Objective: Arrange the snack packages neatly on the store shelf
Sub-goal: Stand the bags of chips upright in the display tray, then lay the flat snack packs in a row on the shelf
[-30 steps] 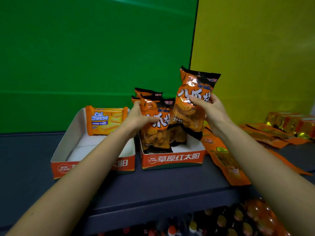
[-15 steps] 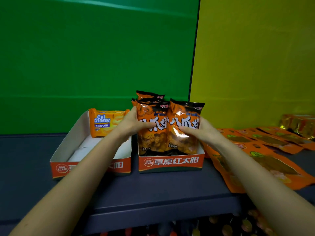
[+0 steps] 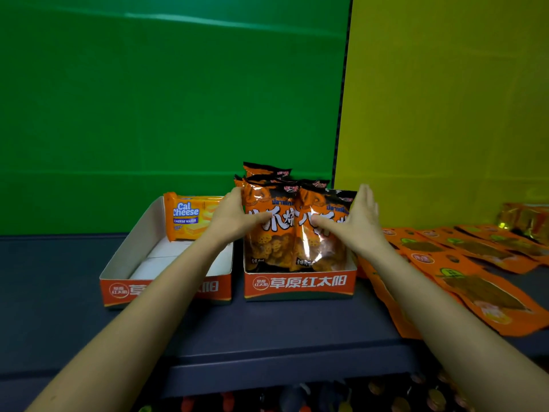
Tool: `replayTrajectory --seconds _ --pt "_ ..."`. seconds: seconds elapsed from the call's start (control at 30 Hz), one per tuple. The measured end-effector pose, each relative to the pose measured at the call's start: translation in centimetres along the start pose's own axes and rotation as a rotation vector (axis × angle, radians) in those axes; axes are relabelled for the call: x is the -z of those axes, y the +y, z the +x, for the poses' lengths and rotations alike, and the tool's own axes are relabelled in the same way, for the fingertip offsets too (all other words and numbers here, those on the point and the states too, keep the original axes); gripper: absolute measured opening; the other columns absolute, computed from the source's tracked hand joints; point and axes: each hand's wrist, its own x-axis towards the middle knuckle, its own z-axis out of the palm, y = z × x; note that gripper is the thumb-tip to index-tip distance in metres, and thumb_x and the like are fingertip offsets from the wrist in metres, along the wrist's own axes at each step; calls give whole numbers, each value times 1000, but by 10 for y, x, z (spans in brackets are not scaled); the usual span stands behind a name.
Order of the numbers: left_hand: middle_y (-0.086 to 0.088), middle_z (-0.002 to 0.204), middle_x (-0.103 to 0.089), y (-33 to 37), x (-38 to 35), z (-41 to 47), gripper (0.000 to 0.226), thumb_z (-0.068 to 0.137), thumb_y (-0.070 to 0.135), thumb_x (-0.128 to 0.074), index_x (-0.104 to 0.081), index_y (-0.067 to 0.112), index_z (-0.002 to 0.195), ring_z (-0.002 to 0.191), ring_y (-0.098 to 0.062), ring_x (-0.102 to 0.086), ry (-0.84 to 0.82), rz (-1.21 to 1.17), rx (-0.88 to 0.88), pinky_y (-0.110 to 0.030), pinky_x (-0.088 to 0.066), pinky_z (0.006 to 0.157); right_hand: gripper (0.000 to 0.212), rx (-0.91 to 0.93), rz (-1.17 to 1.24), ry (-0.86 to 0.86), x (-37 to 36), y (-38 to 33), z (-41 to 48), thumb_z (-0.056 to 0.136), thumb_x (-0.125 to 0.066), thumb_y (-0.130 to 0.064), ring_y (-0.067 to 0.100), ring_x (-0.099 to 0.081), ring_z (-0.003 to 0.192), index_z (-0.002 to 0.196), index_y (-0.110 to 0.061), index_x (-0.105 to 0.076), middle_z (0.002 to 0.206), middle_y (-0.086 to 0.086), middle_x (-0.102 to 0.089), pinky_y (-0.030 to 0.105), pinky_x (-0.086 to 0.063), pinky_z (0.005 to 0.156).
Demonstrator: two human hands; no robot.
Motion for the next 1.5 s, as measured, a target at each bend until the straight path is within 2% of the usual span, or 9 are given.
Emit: replayTrajectory --seconds 0.07,0.13,0.2,0.3,0.47,0.83,0.97,1.13,1.5 --pt "-11 126 -55 -2 7 -1 59 83 32 -68 -45 7 131 116 -26 -53 75 131 -62 -37 -45 94 100 154 -64 176 5 -11 -3 78 -67 -51 25 -10 146 150 -10 -11 159 5 -8 40 -16 117" --pt "-11 124 -59 -6 18 -5 48 87 31 -63 -53 6 126 116 -27 -53 153 252 -158 -37 -44 94 74 327 -81 264 7 -26 -5 84 -64 -41 21 -24 140 144 -13 -31 152 4 -27 37 -23 113" --pt "-6 114 -65 -12 33 -11 33 89 30 -59 -61 9 115 110 -25 -58 236 349 -229 -35 -47 86 50 451 -77 220 4 -44 -6 87 -61 -30 20 -38 129 133 -15 -48 137 2 -46 34 -30 106" --pt "0 106 -68 -27 62 -22 24 91 30 -54 -65 15 106 104 -22 -60 315 505 -228 -32 -44 77 33 560 -41 76 -17 -74 -12 88 -59 -25 20 -51 115 120 -18 -58 121 1 -59 34 -41 96" --pt "-1 105 -69 -64 125 -51 24 91 31 -51 -64 15 102 101 -27 -60 371 724 -118 -32 -43 72 28 669 -44 -164 -72 -129 -28 85 -59 -26 19 -57 110 112 -21 -62 112 -2 -64 33 -46 90" --pt "-2 106 -68 -155 305 -161 26 92 38 -51 -63 16 101 101 -27 -60 427 921 210 -32 -45 75 32 862 46 -461 -186 -293 -118 88 -57 -33 16 -58 112 118 -25 -59 119 -6 -63 35 -48 93" --pt "-4 104 -68 -195 380 -207 27 91 40 -52 -63 17 100 99 -29 -61 436 967 325 -32 -43 71 32 919 88 -535 -225 -359 -165 90 -56 -34 12 -57 112 120 -27 -57 120 -9 -61 35 -48 93" --pt "-4 103 -67 -240 467 -251 30 91 44 -50 -62 18 103 96 -27 -62 416 1010 404 -37 -51 76 31 941 132 -593 -276 -438 -214 90 -56 -36 12 -56 110 120 -28 -56 119 -10 -61 34 -48 88" --pt "0 99 -67 -316 602 -314 27 91 41 -49 -61 18 97 93 -22 -62 443 1059 466 -32 -51 71 28 902 181 -686 -369 -585 -288 88 -57 -37 14 -59 106 115 -28 -59 112 -9 -64 34 -50 87"
